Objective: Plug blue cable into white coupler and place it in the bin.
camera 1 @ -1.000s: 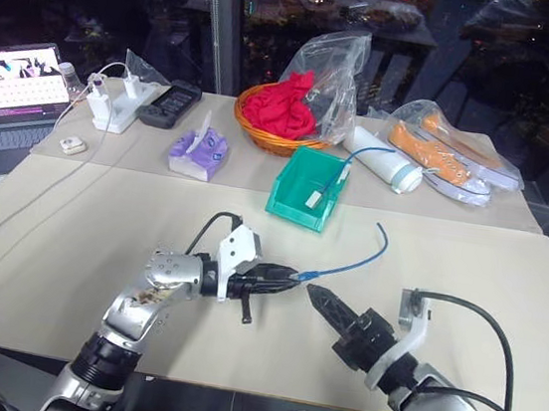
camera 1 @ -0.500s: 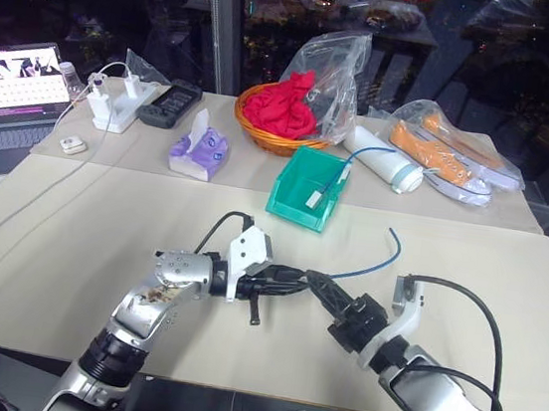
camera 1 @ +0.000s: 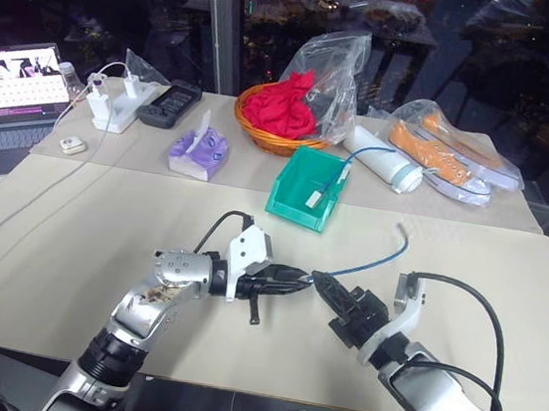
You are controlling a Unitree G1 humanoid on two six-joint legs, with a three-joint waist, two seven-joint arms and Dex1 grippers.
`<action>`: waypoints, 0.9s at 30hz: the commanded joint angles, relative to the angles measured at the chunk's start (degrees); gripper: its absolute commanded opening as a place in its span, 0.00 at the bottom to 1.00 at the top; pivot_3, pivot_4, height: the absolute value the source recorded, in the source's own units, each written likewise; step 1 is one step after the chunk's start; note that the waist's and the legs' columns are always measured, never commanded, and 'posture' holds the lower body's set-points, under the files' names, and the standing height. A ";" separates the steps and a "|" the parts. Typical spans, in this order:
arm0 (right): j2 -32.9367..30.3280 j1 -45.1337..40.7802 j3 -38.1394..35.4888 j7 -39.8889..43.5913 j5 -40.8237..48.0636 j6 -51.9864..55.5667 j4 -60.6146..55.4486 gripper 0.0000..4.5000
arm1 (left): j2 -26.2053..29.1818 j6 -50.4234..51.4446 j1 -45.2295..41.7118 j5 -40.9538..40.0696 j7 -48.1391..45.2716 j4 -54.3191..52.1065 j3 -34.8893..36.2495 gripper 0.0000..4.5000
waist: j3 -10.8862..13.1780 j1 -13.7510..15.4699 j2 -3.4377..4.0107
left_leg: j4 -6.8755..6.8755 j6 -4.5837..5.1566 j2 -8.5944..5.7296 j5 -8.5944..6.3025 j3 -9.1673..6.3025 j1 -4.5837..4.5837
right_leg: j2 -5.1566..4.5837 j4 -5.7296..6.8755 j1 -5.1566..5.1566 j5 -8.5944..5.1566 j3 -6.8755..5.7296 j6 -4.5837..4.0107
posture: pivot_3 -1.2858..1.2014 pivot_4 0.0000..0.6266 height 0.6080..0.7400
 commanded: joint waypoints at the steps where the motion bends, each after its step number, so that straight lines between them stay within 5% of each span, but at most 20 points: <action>1: 0.22 -0.69 -0.64 0.60 0.51 -1.29 -1.24 0.00 | -0.02 -0.74 -0.82 -0.89 -0.07 -2.56 -0.16 0.02 | 0.00 0.00 0.00 | 0.00 0.00 0.00 0.00 0.00 0.00 | 0.00 0.00 0.00 0.00 0.00 0.00 | 0.52 0.24 0.87; 26: -0.37 -1.95 -1.11 1.43 1.80 -1.03 -0.34 0.00 | -0.62 1.95 0.20 -5.05 0.26 -3.62 1.28 0.02 | 0.00 0.00 0.00 | 0.00 0.00 0.00 0.00 0.00 0.00 | 0.00 0.00 0.00 0.00 0.00 0.00 | 0.52 0.24 0.87; 27: -0.45 -2.07 -1.34 1.53 1.91 -1.11 -0.10 0.00 | -0.50 2.59 0.29 -5.76 0.03 -3.97 1.34 0.24 | 0.00 0.00 0.00 | 0.00 0.00 0.00 0.00 0.00 0.00 | 0.00 0.00 0.00 0.00 0.00 0.00 | 0.52 0.24 0.87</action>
